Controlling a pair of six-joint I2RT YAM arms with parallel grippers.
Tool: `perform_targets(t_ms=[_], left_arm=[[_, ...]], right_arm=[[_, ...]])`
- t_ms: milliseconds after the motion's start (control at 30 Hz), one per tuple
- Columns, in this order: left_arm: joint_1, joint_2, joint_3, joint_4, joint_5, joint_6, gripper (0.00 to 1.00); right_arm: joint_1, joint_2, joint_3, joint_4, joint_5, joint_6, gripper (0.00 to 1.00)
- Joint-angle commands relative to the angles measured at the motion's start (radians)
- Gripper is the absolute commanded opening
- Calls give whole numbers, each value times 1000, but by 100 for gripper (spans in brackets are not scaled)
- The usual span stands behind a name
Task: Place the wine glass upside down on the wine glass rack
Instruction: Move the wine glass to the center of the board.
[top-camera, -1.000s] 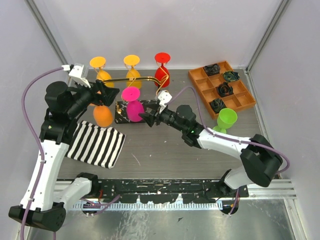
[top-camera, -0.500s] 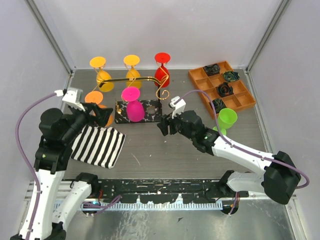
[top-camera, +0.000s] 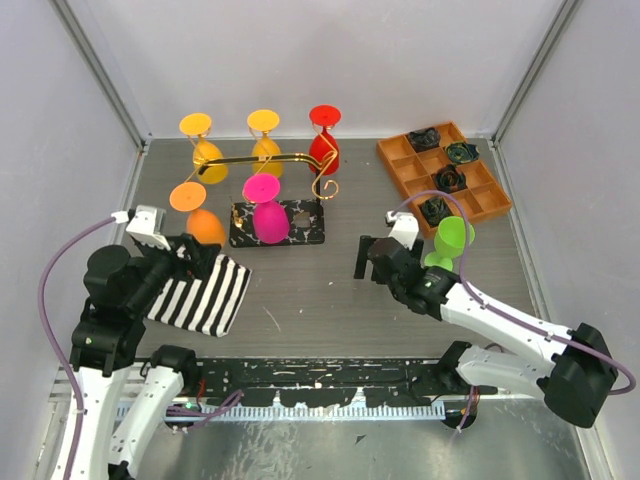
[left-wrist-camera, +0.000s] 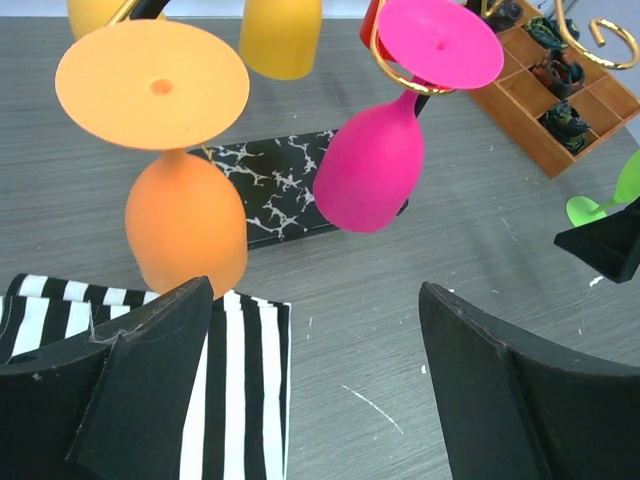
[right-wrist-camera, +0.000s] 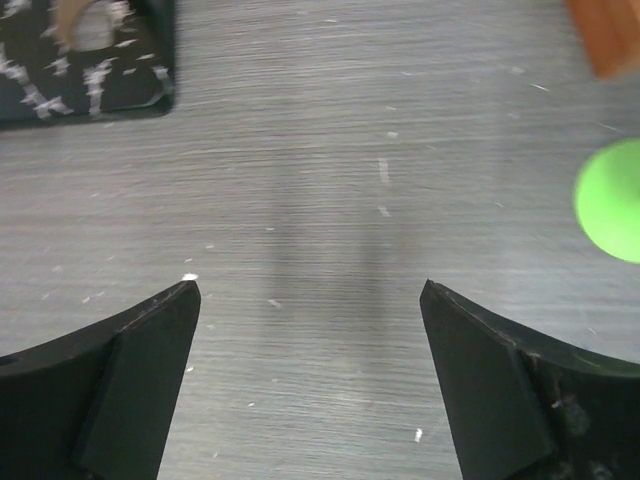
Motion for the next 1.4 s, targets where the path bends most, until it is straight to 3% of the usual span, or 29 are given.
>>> perform_targets(t_ms=[0, 267, 500, 700, 800, 1000, 1133, 1367], left_arm=[[-1, -35, -21, -27, -31, 10, 91], [-1, -61, -34, -42, -59, 19, 93], [-2, -73, -43, -56, -63, 20, 94], [-1, -68, -26, -83, -70, 6, 94], [-1, -69, -28, -89, -67, 2, 94], [-1, -82, -43, -100, -73, 1, 95], [-1, -77, -42, -106, -69, 4, 95], [0, -64, -43, -103, -58, 8, 95]], right_arm=[[-7, -40, -7, -133, 218, 172, 100], [-9, -64, 28, -279, 350, 311, 100], [-7, -161, 157, -208, 249, 28, 100], [-44, -175, 288, -205, 344, -156, 100], [-129, -110, 361, -224, 307, -209, 100], [-434, -9, 448, -189, 90, -246, 100], [-623, 17, 454, -153, 10, -223, 100], [-844, 86, 452, -115, -99, -159, 100]])
